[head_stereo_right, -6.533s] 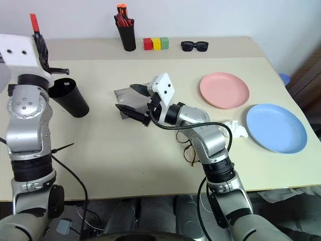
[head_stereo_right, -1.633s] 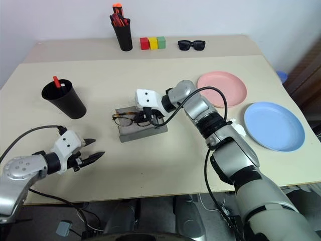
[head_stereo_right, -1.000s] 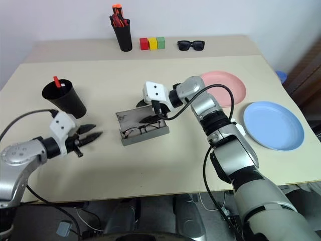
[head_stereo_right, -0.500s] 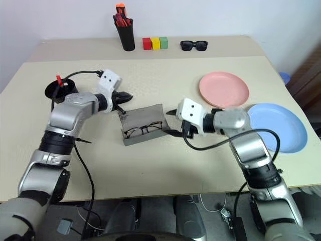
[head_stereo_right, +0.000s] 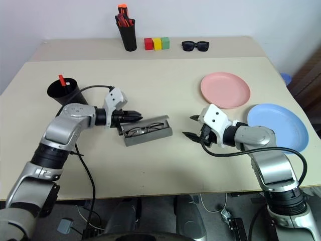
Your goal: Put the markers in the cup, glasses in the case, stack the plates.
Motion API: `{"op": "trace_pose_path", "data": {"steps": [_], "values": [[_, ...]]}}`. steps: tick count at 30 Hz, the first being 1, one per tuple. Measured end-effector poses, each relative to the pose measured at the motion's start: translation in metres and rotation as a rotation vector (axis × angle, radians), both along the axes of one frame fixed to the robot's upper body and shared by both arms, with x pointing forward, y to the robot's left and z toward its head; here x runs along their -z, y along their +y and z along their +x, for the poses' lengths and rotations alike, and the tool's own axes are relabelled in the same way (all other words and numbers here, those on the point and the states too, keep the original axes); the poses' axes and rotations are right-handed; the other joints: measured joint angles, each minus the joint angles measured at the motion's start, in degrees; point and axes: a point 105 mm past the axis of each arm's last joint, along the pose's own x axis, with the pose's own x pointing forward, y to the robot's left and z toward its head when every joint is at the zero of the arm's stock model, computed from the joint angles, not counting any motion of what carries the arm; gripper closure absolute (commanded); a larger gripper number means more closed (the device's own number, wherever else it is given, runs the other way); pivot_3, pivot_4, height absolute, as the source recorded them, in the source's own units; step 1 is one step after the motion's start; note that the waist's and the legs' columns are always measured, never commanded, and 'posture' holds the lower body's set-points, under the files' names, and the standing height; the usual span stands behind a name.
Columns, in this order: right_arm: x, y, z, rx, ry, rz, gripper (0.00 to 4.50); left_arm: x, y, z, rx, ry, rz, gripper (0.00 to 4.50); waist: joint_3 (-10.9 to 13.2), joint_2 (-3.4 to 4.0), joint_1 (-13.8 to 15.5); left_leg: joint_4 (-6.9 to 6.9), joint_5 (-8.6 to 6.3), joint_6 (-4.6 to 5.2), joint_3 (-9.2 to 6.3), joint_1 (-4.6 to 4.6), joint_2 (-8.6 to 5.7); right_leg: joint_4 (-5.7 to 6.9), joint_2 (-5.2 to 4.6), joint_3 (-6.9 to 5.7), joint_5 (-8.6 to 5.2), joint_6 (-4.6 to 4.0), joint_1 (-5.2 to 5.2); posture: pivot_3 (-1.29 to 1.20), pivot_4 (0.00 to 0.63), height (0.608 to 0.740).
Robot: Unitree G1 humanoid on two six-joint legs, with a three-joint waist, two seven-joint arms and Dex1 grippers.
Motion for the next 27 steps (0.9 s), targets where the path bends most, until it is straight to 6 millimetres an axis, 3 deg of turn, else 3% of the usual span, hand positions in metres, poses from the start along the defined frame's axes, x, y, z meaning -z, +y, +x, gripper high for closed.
{"op": "trace_pose_path", "data": {"steps": [5,10,13,15,18,22,27], "values": [[0.001,-0.01,0.014,0.057,-0.006,-0.008,1.49,0.005,0.003,-0.024,0.068,-0.039,0.072,3.94,0.0,0.0,-0.15,0.0,0.0,0.0,0.05,0.04,0.01,0.01,0.01,0.05,0.0,-0.01,0.0,0.0,0.15,0.74],[-0.014,-0.039,0.07,0.312,-0.117,-0.113,1.49,-0.005,-0.004,-0.013,-0.02,-0.184,-0.01,3.94,-0.01,-0.01,0.04,0.17,0.02,0.01,0.12,0.02,0.01,0.0,0.01,0.11,-0.02,-0.09,0.02,0.0,0.15,0.74],[-0.002,-0.053,0.089,0.387,-0.142,-0.214,1.49,-0.017,0.006,-0.005,-0.112,-0.281,-0.045,3.94,-0.01,-0.01,0.01,0.01,0.02,0.01,0.12,0.04,0.01,-0.03,0.0,0.11,0.01,0.0,0.01,0.0,0.15,0.74],[0.012,-0.061,0.099,0.427,-0.124,-0.26,1.49,-0.018,0.011,-0.01,-0.145,-0.31,-0.071,3.94,-0.01,-0.01,-0.31,-0.06,0.01,0.03,0.16,0.05,0.01,-0.03,-0.02,0.13,0.01,0.0,-0.03,0.0,0.15,0.74],[0.021,-0.064,0.116,0.462,-0.13,-0.295,2.33,-0.012,0.013,-0.022,-0.165,-0.319,-0.088,4.03,0.0,0.03,-0.67,-0.1,0.01,0.03,0.17,0.06,0.02,0.0,-0.02,0.14,0.01,-0.01,-0.06,0.0,0.15,0.74],[0.025,-0.074,0.124,0.489,-0.153,-0.342,4.42,-0.014,0.021,-0.027,-0.215,-0.341,-0.088,4.03,0.0,0.03,-0.2,-0.01,0.01,0.03,0.17,0.05,0.01,-0.01,-0.02,0.14,0.02,0.0,-0.02,0.0,0.15,0.74],[0.02,-0.073,0.123,0.455,-0.194,-0.363,4.47,-0.011,0.031,-0.029,-0.282,-0.347,-0.091,4.03,0.01,0.04,-0.07,-0.02,0.01,0.03,0.18,0.05,0.01,-0.01,-0.02,0.14,0.02,0.0,-0.02,0.0,0.15,0.74]]}}
